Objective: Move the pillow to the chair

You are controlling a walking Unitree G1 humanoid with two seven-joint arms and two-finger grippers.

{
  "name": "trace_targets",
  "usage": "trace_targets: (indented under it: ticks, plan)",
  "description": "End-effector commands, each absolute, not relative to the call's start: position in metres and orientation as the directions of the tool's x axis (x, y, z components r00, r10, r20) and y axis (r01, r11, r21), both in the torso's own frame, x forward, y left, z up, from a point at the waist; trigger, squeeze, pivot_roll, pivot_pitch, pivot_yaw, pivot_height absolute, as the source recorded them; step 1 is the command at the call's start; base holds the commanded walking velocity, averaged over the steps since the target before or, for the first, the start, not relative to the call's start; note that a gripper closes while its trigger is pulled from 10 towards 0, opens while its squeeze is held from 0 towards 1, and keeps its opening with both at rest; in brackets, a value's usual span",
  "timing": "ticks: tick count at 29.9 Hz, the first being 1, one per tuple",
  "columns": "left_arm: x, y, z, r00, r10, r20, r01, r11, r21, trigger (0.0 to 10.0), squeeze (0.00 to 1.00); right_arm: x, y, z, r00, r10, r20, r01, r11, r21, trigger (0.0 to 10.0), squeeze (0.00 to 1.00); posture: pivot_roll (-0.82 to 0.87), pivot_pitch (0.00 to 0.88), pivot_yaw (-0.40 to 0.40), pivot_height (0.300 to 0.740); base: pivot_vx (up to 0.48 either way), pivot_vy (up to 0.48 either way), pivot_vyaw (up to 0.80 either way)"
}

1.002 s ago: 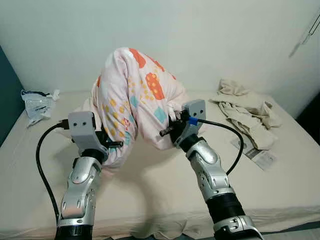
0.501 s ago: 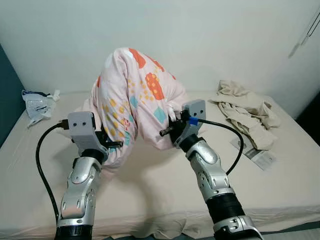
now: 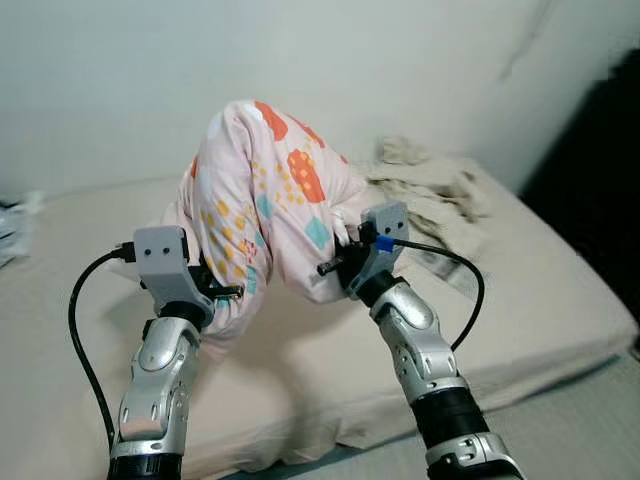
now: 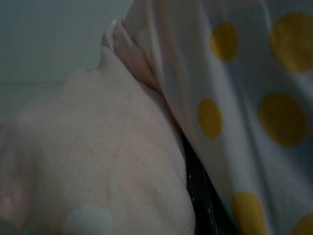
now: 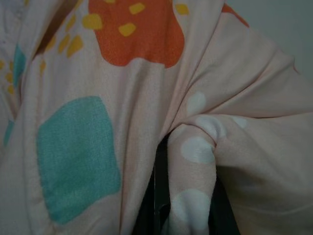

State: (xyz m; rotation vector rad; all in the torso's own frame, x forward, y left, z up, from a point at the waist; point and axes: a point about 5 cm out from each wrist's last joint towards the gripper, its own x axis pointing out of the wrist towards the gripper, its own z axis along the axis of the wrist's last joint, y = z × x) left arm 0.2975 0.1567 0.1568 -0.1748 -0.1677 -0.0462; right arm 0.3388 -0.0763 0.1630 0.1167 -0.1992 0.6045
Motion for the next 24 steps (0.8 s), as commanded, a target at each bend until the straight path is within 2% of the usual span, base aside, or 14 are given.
trace_targets:
  ticks: [1, 24]
  plan:
    - [0.298, 0.1405, 0.1783, 0.954, -0.111, 0.277, 0.156, 0.976, -0.149, 10.0, 0.0, 0.3329, -0.0541, 0.1664, 0.73, 0.646, 0.222, -0.666, 0.745, 0.022, 10.0, 0.0, 0.07, 0.063, -0.061, 0.74, 0.0, 0.0, -0.8]
    - [0.2981, 0.1418, 0.1776, 0.955, -0.099, 0.28, 0.146, 0.978, -0.151, 10.0, 0.0, 0.3328, -0.0517, 0.167, 0.722, 0.657, 0.218, -0.677, 0.735, 0.024, 10.0, 0.0, 0.07, 0.052, -0.066, 0.74, 0.0, 0.0, -0.8]
